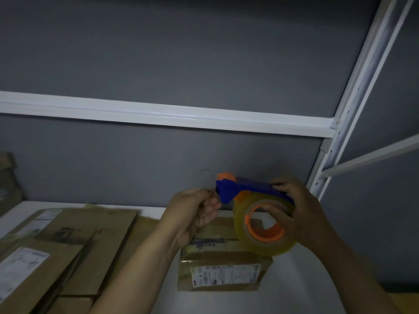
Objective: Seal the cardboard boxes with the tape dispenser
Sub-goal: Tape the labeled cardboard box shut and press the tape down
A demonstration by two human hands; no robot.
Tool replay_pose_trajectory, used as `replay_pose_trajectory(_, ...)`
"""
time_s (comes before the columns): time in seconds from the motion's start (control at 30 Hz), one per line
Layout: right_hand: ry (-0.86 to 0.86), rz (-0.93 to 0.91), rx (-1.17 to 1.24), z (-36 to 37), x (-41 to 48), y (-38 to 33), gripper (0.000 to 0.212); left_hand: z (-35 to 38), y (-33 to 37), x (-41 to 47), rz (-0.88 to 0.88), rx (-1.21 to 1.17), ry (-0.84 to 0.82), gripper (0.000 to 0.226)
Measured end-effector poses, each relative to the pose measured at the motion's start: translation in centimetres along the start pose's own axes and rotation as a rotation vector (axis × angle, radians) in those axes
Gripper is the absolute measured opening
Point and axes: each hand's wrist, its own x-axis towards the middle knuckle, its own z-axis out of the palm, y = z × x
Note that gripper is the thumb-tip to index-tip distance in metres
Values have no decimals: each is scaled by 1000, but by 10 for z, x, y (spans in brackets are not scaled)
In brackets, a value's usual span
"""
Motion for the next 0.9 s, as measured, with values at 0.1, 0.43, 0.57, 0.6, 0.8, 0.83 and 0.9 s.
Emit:
replay_pose_trajectory(0.1, 17, -65, -30, 3, -4, 1, 37, -5, -7, -3, -18, -32, 30, 21)
replay_pose_trajectory(0.43, -355, -4, -35, -1, 21, -16, 38, -23, -26, 11, -9, -161, 66, 23)
replay_pose_trajectory(0.57, -558, 91, 101, -1, 35, -23, 60, -24, -24, 10, 13, -153, 22, 25)
replay_pose_trajectory(0.6, -580, 84, 110, 0, 37, -22, 59, -24, -25, 9, 20, -133, 6, 24)
replay_pose_trajectory(0.8, -443, 28, 91, -8, 42, -18, 33, -28, -27, 11, 80, -41, 0, 29)
replay_pose_trajectory(0.83, -431, -3, 60, -11, 43, -18, 33, -28, -26, 12, 94, -16, 11, 30)
replay_pose_trajectory(0.9, -416, -42, 8, -16, 45, -18, 34, -27, -26, 14, 101, 15, 27, 31)
